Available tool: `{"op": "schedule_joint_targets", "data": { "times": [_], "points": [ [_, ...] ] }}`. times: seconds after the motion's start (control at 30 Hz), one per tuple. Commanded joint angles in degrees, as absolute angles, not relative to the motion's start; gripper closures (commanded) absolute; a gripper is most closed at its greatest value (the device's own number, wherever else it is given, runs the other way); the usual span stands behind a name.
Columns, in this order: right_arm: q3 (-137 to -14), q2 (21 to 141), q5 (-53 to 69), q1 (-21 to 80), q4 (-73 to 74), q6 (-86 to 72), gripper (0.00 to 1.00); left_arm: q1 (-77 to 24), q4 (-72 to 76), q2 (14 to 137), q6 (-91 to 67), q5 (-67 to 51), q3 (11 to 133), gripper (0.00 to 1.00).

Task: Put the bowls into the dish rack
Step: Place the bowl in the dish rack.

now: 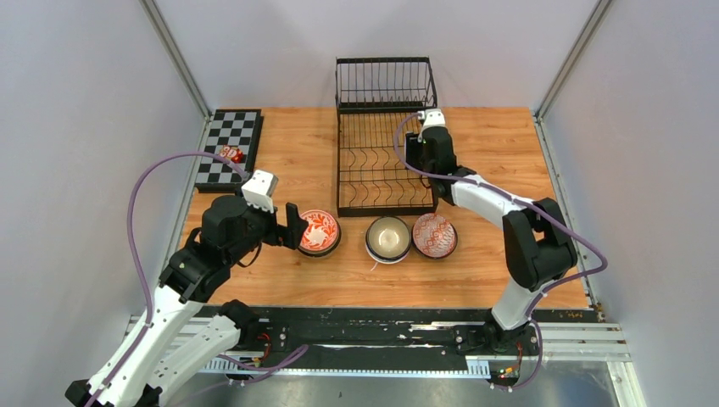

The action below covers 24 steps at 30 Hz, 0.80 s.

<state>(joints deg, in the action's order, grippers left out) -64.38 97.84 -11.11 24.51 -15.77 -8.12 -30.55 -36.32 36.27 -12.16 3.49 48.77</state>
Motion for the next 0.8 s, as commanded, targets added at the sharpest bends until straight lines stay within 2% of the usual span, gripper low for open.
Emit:
{"op": "schedule_joint_targets", "data": {
  "times": [0.0,0.17,0.23,0.77],
  "points": [
    [-64.67,97.06,-10.38,26.96,-15.16,-10.15,0.51,-30.29,-35.89,35.56,-11.43,3.81,47.99,0.0],
    [-68.93,100.17,-9.43,28.35,-13.59,-11.21,0.88,-30.32,-35.95,35.43,-11.43,3.94,47.99,0.0],
    [-70.51,101.64,-9.41,28.93,-13.29,-11.27,0.97,-30.32,-35.96,35.44,-11.43,3.95,47.99,0.0],
    [-80.39,112.78,-13.15,30.41,-10.32,-11.45,0.97,-30.32,-36.06,35.87,-11.43,4.21,47.99,0.0]
  ]
}}
